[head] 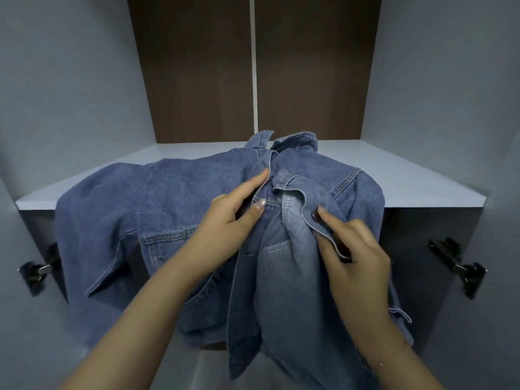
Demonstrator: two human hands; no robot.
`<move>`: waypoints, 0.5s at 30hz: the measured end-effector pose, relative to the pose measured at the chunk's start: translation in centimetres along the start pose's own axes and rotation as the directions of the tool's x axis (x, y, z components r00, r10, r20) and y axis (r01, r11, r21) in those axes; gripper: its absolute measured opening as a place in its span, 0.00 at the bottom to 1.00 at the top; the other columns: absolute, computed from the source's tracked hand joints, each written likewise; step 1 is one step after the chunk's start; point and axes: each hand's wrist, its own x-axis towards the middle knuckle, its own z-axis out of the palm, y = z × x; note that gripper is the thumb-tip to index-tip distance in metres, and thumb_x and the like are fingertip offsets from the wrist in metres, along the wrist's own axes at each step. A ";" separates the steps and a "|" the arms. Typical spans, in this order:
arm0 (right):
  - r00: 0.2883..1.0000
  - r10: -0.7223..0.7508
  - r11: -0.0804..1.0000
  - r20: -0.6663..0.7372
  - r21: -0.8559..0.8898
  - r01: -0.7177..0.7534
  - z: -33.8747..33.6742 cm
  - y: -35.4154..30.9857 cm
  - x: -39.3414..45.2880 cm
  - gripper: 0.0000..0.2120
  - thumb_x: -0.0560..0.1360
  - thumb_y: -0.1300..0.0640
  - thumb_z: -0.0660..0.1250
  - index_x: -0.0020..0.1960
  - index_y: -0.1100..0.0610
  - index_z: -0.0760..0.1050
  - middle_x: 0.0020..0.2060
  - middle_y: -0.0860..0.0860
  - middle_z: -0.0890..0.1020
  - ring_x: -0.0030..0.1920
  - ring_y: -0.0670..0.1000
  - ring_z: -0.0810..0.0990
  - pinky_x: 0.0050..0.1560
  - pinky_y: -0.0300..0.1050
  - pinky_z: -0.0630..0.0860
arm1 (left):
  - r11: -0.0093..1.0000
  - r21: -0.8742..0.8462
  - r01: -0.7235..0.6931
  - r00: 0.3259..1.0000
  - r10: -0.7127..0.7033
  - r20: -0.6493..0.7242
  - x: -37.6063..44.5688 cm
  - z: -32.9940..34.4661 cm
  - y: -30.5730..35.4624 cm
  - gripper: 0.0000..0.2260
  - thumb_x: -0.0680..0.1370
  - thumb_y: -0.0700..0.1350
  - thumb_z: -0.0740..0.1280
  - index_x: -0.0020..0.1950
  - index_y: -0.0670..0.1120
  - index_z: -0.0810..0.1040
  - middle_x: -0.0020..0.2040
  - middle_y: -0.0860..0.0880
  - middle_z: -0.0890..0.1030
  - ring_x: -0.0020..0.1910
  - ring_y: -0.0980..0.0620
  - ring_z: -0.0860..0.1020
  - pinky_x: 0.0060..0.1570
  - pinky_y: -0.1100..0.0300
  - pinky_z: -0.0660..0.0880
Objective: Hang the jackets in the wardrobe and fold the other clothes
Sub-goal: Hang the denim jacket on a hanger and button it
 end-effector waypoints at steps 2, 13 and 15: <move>0.996 0.083 0.996 0.009 0.029 -0.084 0.7 -0.5 -0.1 0.17 0.76 0.63 0.69 0.64 0.53 0.78 0.41 0.46 0.77 0.41 0.43 0.76 0.44 0.28 0.69 | 0.993 -0.117 -0.021 0.995 0.009 -0.103 -0.3 0.3 0.1 0.16 0.83 0.41 0.60 0.69 0.56 0.73 0.61 0.61 0.78 0.61 0.66 0.75 0.64 0.69 0.68; 0.945 0.328 0.936 -0.012 0.138 -0.323 1.2 -2.0 1.0 0.06 0.76 0.59 0.70 0.52 0.57 0.81 0.42 0.50 0.82 0.41 0.44 0.80 0.45 0.34 0.75 | 0.999 -0.015 0.028 0.998 -0.027 0.058 4.9 -1.0 0.3 0.07 0.71 0.45 0.77 0.45 0.50 0.80 0.43 0.53 0.81 0.33 0.58 0.72 0.37 0.70 0.73; 0.897 0.438 0.870 0.063 0.223 -0.440 1.1 -2.1 1.9 0.03 0.74 0.62 0.71 0.47 0.58 0.79 0.36 0.49 0.80 0.36 0.45 0.76 0.42 0.37 0.75 | 0.997 0.072 0.040 0.993 -0.048 0.106 5.4 -1.0 0.2 0.07 0.73 0.48 0.75 0.43 0.48 0.78 0.38 0.52 0.78 0.31 0.59 0.70 0.36 0.66 0.71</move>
